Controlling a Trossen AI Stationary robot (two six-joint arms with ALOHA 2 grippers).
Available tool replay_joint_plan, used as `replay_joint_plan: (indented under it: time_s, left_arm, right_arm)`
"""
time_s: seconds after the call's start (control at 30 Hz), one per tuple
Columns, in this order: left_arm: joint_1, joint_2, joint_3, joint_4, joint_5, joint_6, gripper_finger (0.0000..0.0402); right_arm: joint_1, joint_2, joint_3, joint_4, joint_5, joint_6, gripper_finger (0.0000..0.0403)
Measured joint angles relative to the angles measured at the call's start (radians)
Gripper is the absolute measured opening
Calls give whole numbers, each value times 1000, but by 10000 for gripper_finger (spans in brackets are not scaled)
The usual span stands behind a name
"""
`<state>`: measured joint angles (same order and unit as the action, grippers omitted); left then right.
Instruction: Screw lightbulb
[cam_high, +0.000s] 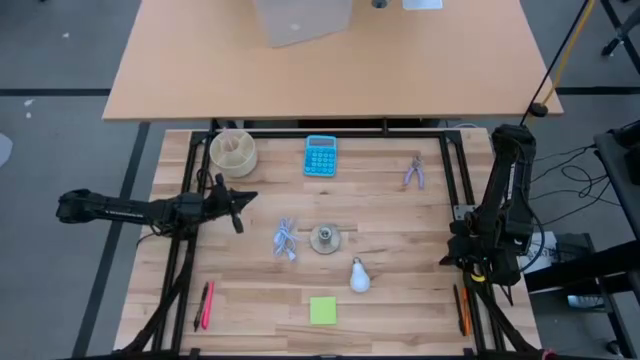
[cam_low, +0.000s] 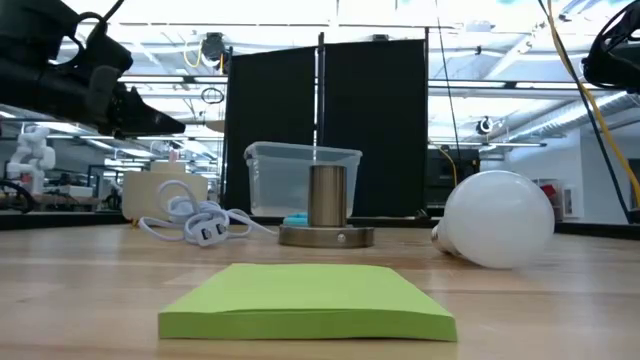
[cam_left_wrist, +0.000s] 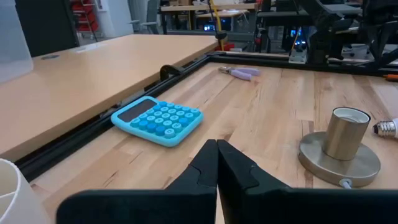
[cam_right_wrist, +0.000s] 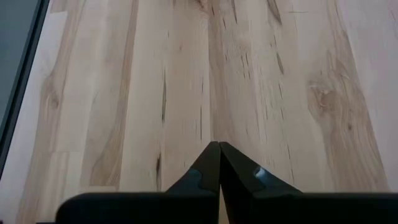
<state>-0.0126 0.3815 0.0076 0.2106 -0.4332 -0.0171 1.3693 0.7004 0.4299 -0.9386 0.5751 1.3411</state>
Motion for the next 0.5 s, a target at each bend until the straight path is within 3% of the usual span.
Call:
replay_joint_plan:
  time_s: [0.07,0.23,0.33,0.5]
  left_arm:
    - [0,0,0,0,0,0,0]
    - [0,0,0,0,0,0,0]
    - [0,0,0,0,0,0,0]
    - [0,0,0,0,0,0,0]
  right_arm:
    - [0,0,0,1,24,1,0]
    - [-1,2,0,11,406,-174,0]
    - [-1,2,0,13,447,-283,0]
    - [-1,2,0,20,411,-432,0]
